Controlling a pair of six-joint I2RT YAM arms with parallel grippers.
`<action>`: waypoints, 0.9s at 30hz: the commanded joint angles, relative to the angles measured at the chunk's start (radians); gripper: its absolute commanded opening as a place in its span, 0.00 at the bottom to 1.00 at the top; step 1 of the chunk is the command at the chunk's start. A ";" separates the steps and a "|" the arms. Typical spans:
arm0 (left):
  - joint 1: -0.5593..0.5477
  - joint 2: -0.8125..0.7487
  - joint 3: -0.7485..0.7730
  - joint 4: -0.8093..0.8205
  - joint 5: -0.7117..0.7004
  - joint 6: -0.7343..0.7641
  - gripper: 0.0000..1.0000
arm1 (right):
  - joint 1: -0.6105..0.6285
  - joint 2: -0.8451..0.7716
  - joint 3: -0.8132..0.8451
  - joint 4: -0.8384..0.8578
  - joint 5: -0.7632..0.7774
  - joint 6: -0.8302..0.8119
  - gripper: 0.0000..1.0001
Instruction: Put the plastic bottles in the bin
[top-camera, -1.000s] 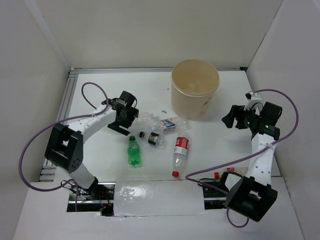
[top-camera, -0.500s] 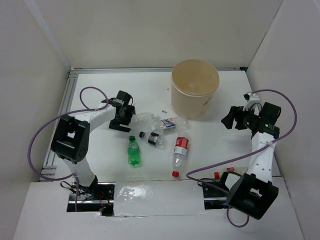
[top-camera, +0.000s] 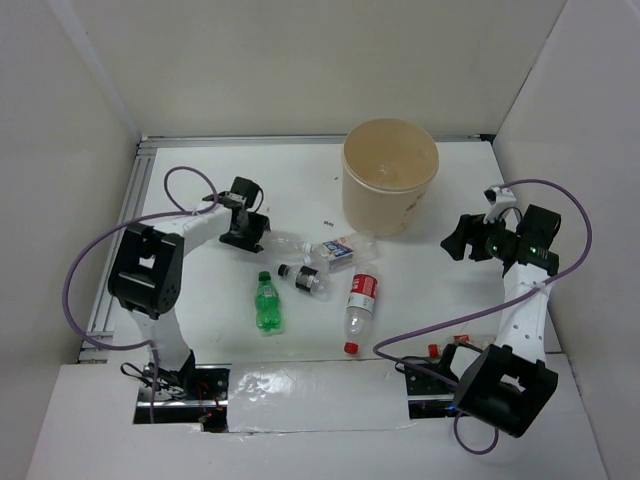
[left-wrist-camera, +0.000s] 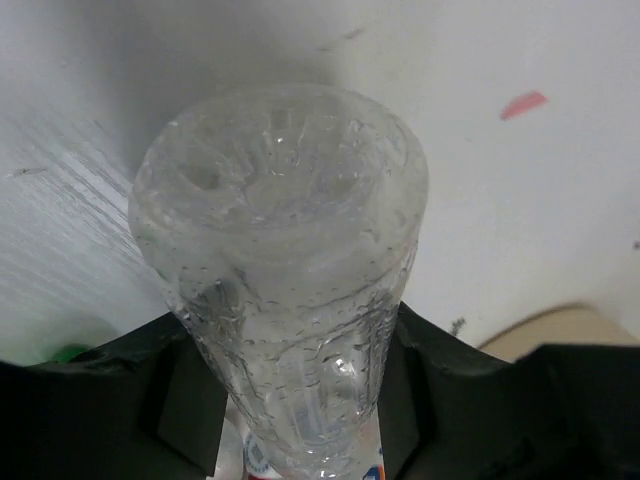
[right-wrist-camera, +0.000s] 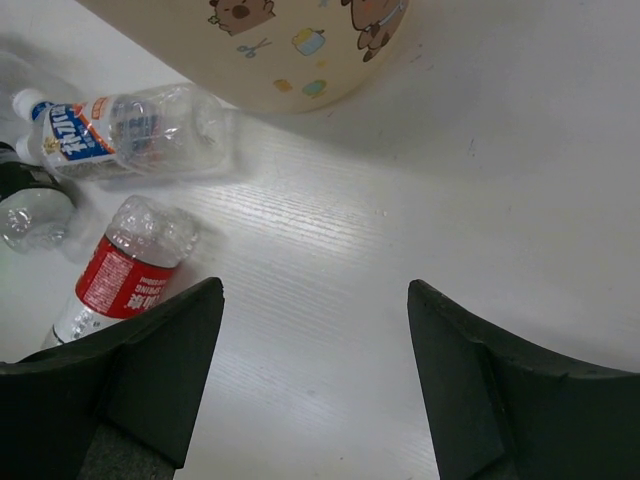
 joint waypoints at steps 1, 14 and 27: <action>0.005 -0.124 0.009 0.051 -0.016 0.196 0.25 | -0.003 -0.001 0.003 -0.034 -0.044 -0.053 0.81; -0.170 -0.333 0.228 0.432 -0.017 0.737 0.17 | -0.003 0.039 0.024 -0.080 -0.031 -0.203 0.74; -0.268 0.029 0.723 0.556 -0.013 0.734 0.27 | -0.003 0.008 0.015 -0.118 -0.013 -0.291 0.78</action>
